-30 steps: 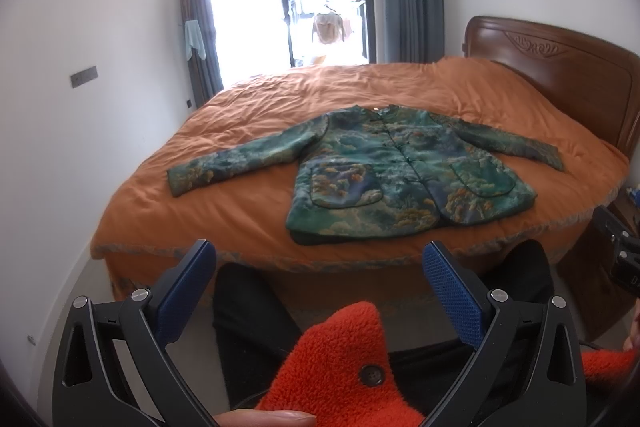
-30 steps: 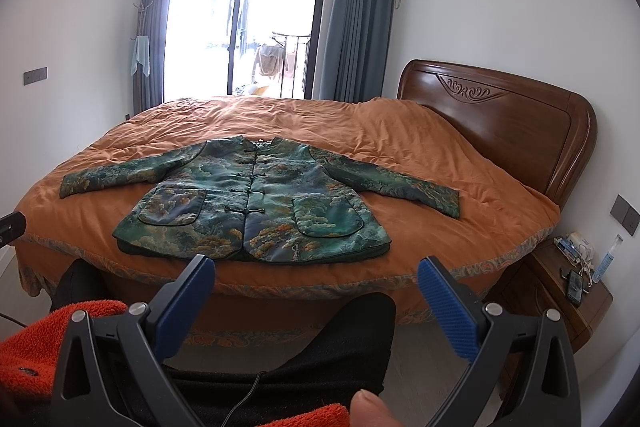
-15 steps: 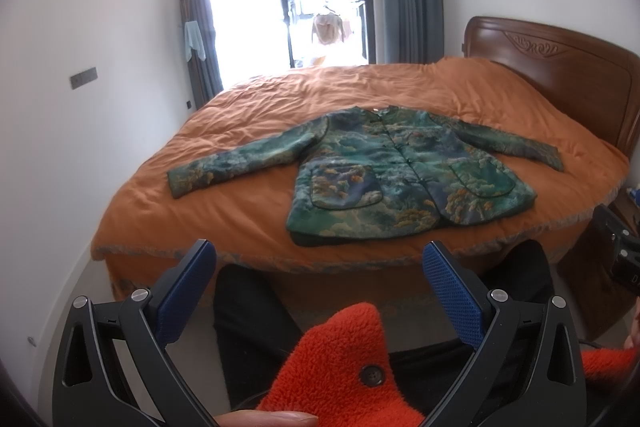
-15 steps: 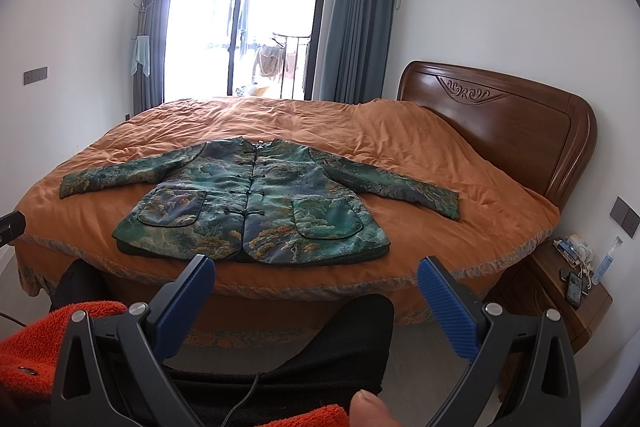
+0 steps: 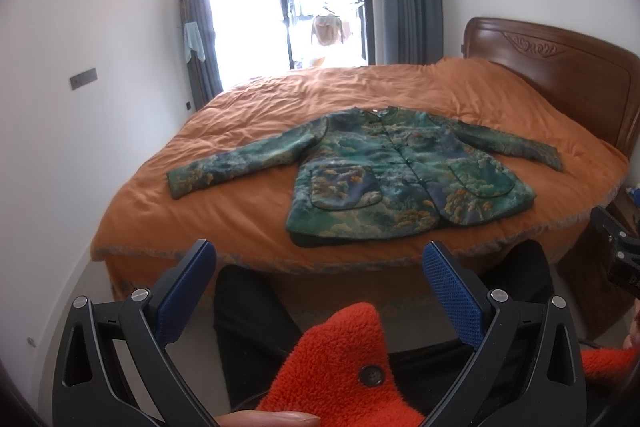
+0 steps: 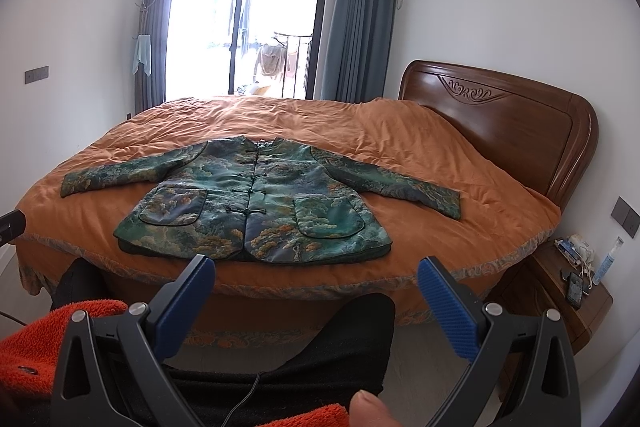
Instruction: Fold large clothes
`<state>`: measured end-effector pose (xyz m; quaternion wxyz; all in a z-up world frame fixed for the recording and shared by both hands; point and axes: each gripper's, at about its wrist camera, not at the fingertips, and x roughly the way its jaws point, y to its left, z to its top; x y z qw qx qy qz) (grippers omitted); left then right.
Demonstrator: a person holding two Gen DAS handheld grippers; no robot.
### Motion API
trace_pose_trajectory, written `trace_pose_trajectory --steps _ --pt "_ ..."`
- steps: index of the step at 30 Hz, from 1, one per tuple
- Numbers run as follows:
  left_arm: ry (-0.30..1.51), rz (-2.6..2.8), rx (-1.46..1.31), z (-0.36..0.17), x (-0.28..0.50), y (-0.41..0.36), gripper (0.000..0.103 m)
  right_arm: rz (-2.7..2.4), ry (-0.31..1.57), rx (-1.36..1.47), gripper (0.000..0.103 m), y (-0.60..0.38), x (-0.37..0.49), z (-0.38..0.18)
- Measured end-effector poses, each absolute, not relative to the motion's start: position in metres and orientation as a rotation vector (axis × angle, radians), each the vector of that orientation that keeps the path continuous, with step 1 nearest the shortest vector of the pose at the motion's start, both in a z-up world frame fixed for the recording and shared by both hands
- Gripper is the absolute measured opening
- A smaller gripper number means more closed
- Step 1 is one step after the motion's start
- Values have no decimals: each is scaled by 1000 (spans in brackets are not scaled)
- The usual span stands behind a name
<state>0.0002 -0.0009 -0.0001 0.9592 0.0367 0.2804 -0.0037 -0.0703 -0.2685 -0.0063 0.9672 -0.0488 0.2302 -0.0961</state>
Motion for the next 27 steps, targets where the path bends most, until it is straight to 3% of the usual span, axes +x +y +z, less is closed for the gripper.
trace_pose_trajectory --steps 27 --pt "564 -8 72 1 1 -3 103 -185 475 -110 103 -270 -68 -10"
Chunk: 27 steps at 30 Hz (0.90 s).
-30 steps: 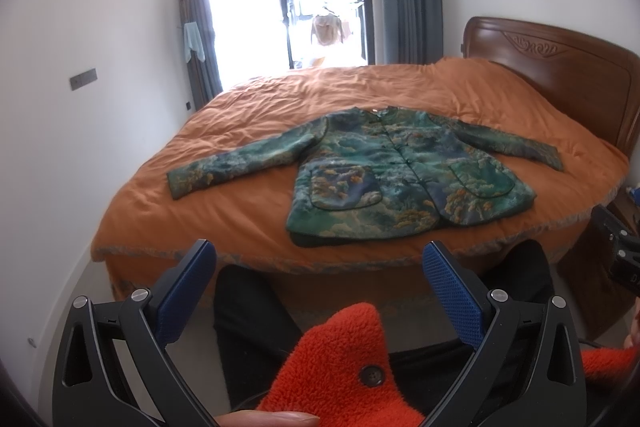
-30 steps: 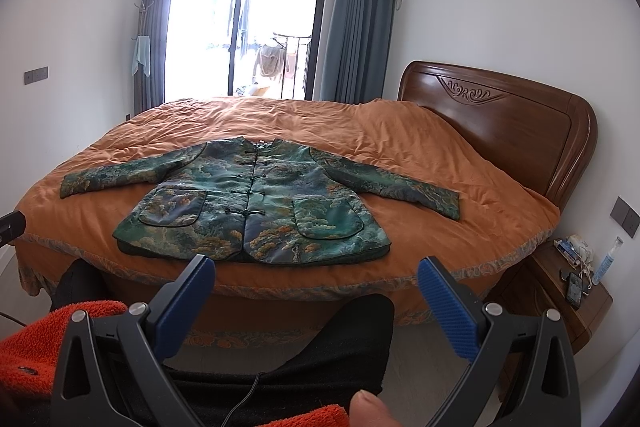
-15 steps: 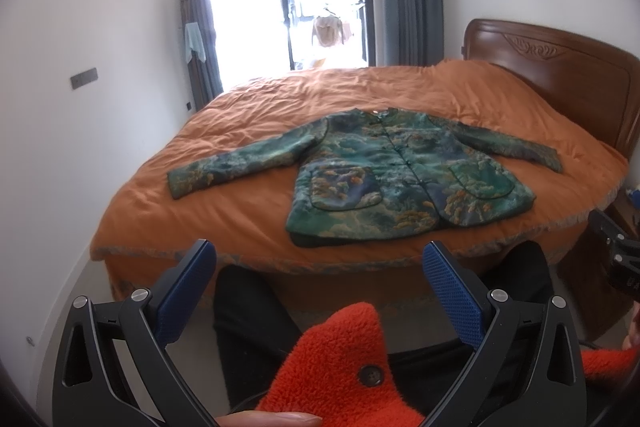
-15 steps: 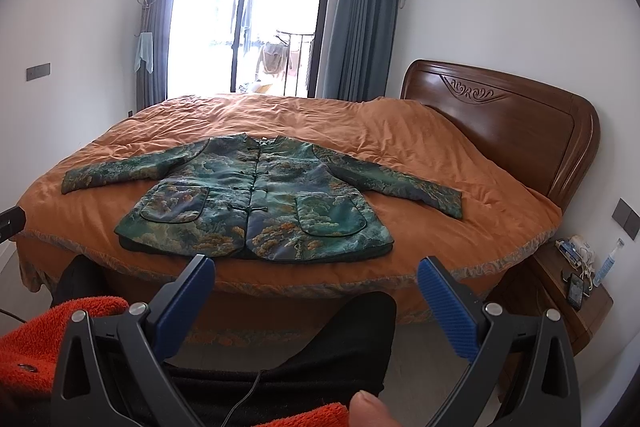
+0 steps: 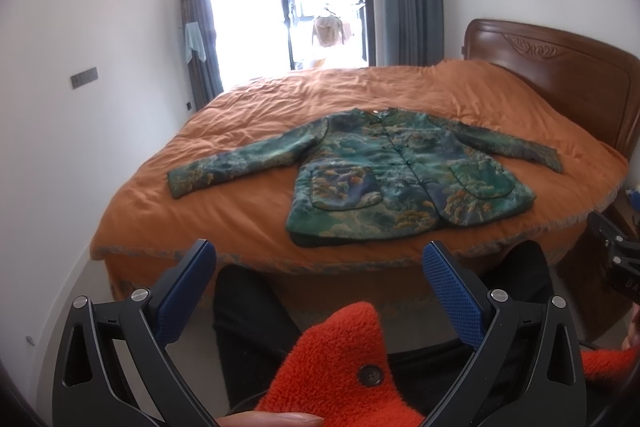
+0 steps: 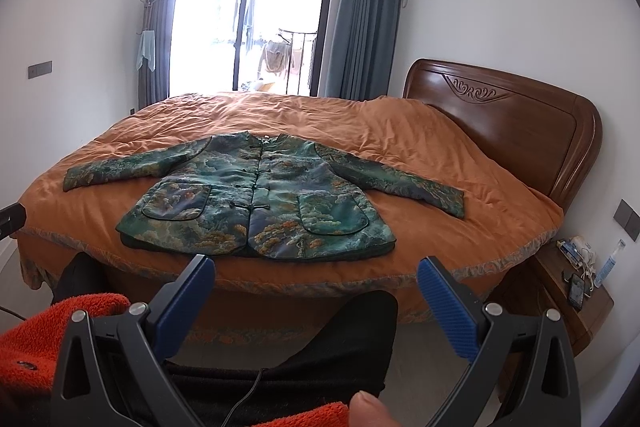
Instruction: Fold large clothes
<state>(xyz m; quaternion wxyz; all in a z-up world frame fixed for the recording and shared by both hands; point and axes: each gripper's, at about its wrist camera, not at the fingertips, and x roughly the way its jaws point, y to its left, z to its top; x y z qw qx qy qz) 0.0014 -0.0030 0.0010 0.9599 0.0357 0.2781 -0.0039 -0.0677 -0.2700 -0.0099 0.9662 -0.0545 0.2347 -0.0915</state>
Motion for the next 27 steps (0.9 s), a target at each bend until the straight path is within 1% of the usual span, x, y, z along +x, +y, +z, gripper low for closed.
trace_pose_trajectory --steps 27 --pt "561 -7 75 4 0 0 103 -188 473 -115 103 -266 -67 -11"
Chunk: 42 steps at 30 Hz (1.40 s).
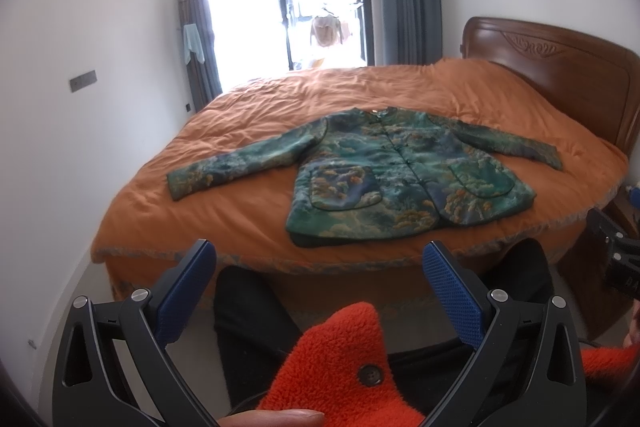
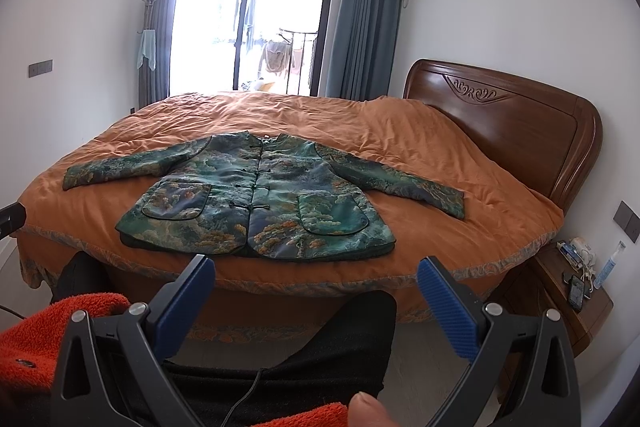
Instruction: Fold large clothes
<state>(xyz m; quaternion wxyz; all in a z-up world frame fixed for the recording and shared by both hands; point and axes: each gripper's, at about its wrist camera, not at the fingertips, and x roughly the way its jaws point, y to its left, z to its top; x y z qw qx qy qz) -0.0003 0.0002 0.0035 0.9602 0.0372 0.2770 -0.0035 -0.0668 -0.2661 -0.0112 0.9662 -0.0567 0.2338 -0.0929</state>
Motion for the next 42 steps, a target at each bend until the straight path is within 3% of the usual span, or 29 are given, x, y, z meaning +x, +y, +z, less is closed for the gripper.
trace_pose_trajectory --steps 42 --pt "566 -71 73 5 7 2 103 -177 476 -133 103 -266 -64 -7"
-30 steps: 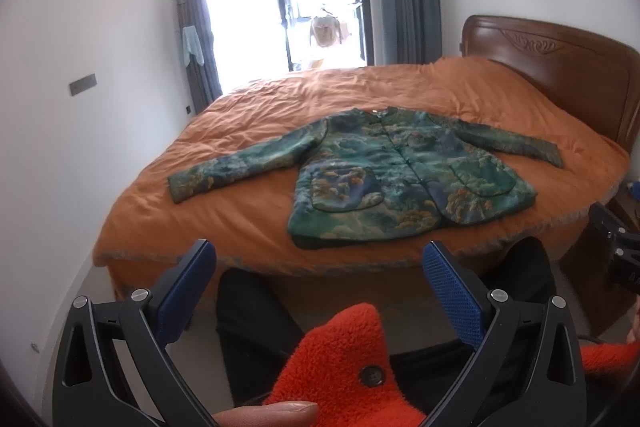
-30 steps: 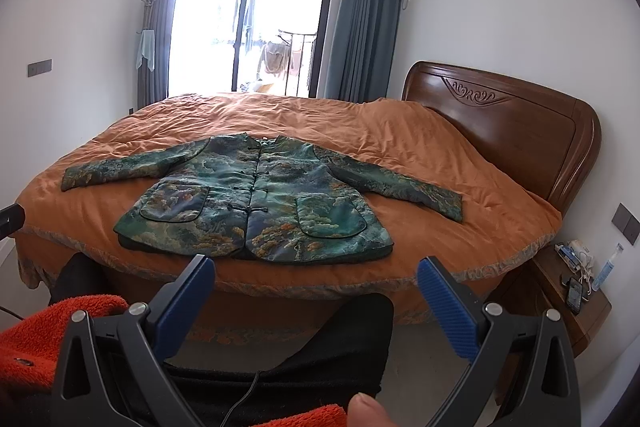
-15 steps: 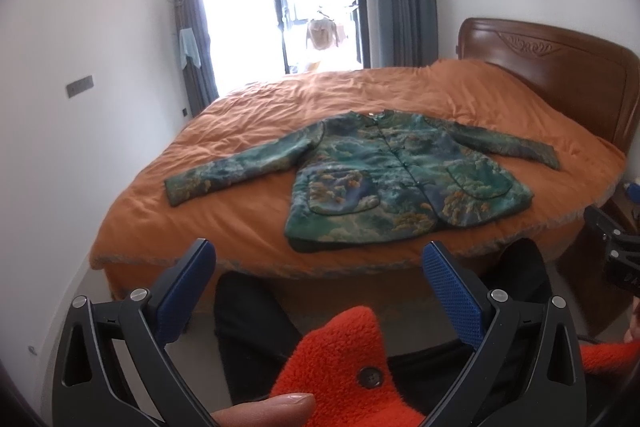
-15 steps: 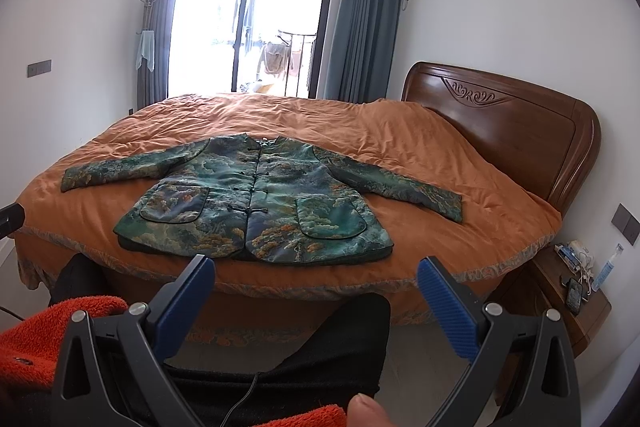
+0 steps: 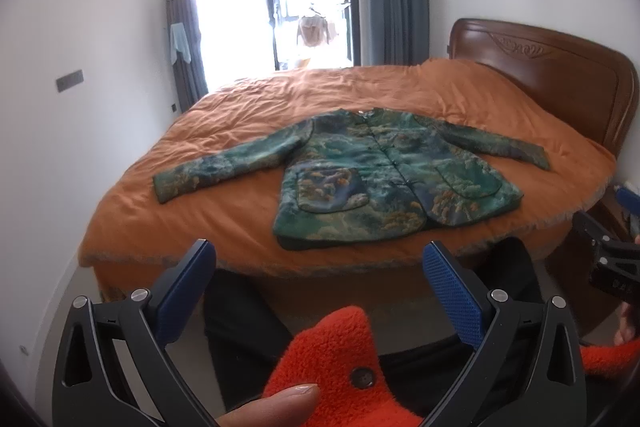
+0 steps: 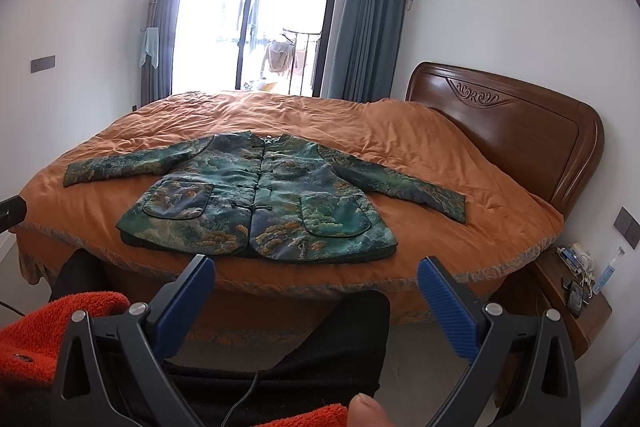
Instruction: Fold large clothes
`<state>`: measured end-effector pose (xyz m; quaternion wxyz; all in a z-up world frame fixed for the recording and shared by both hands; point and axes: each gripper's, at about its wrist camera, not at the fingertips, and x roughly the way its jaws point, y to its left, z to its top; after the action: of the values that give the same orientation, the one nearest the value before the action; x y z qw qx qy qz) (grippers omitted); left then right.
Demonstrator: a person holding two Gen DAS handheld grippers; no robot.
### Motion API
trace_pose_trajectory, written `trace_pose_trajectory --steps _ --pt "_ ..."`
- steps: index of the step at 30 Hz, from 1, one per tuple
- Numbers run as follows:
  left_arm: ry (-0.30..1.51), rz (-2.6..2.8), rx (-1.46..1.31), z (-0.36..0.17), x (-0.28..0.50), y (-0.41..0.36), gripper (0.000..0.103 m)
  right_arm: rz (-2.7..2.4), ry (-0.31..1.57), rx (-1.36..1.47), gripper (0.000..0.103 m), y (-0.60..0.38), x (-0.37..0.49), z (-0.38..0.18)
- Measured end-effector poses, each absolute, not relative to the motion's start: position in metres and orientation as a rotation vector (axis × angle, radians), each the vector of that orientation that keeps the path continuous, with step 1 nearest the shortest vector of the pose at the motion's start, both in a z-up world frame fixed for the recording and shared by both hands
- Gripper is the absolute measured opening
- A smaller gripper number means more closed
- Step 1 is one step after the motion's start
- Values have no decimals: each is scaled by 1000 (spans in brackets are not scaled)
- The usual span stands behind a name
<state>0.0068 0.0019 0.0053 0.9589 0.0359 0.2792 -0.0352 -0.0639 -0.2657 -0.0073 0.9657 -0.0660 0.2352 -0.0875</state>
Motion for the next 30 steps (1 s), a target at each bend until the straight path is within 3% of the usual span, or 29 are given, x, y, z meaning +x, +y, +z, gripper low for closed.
trace_pose_trajectory --steps 30 --pt "549 -256 99 40 129 -38 103 -49 253 -176 103 -264 14 42"
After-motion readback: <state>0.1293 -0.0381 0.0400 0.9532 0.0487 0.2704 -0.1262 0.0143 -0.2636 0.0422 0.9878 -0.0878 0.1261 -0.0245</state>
